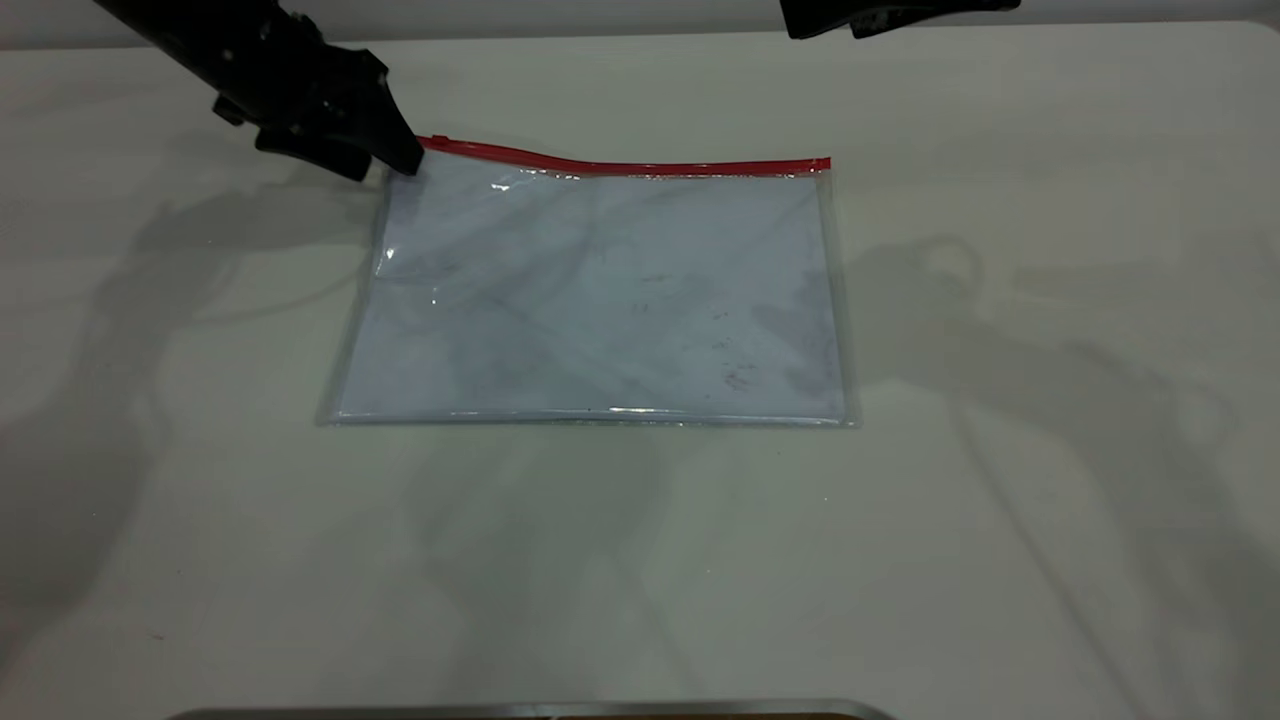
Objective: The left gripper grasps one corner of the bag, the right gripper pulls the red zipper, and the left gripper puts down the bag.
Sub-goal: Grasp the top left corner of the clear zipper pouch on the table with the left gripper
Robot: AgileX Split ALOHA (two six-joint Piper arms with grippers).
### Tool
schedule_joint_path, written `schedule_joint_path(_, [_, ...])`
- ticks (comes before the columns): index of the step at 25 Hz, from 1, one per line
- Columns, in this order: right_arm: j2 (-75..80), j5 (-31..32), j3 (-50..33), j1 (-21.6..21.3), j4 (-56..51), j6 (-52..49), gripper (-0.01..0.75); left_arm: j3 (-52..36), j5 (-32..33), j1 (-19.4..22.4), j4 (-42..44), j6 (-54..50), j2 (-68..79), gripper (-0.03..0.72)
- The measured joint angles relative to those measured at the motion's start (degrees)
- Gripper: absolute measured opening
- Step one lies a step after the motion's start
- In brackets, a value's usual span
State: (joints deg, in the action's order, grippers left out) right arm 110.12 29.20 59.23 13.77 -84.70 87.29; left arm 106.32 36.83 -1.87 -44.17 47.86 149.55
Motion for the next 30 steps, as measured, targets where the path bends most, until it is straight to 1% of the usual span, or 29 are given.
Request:
schedule_joint_path(6, [0.0,0.2,0.0,0.0,0.0,0.0,0.518,0.9,1.9,0.0,-4.6,2.0,2.6,0.590])
schedule_joint_path(12, [0.0,0.3,0.0,0.0,-0.1,0.0,0.516,0.9,5.1,0.0,-12.1,9.6,3.6,0.590])
schedule_joint_path(14, [0.0,0.3,0.0,0.0,-0.2,0.0,0.516,0.9,5.9,0.0,-14.1,11.0,3.6,0.580])
schedule_joint_path(15, [0.0,0.4,0.0,0.0,-0.2,0.0,0.516,0.9,6.1,0.0,-14.6,11.4,3.6,0.563])
schedule_joint_path(17, [0.0,0.5,0.1,0.0,-0.2,0.1,0.516,0.9,6.4,0.0,-14.9,11.7,3.6,0.509])
schedule_joint_path(18, [0.0,0.5,0.1,0.0,-0.2,0.7,0.516,0.9,6.5,0.0,-14.9,11.9,3.6,0.465])
schedule_joint_path(21, [1.1,0.3,2.3,0.0,-0.2,2.9,0.516,0.9,6.9,0.0,-15.1,12.0,3.6,0.285])
schedule_joint_path(23, [2.8,0.3,5.3,0.0,-0.2,3.5,0.515,0.9,7.5,0.0,-15.1,12.7,3.6,0.136])
schedule_joint_path(24, [4.4,0.5,7.0,0.0,-0.2,3.8,0.510,0.9,7.8,0.0,-15.1,13.5,3.6,0.080])
schedule_joint_path(25, [6.3,1.4,9.3,0.0,-0.2,4.0,0.506,0.9,8.2,0.0,-15.1,14.9,3.6,0.057])
schedule_joint_path(30, [18.3,10.4,22.2,-0.1,-0.1,6.1,0.493,0.9,8.8,0.0,-15.5,25.5,3.6,0.053])
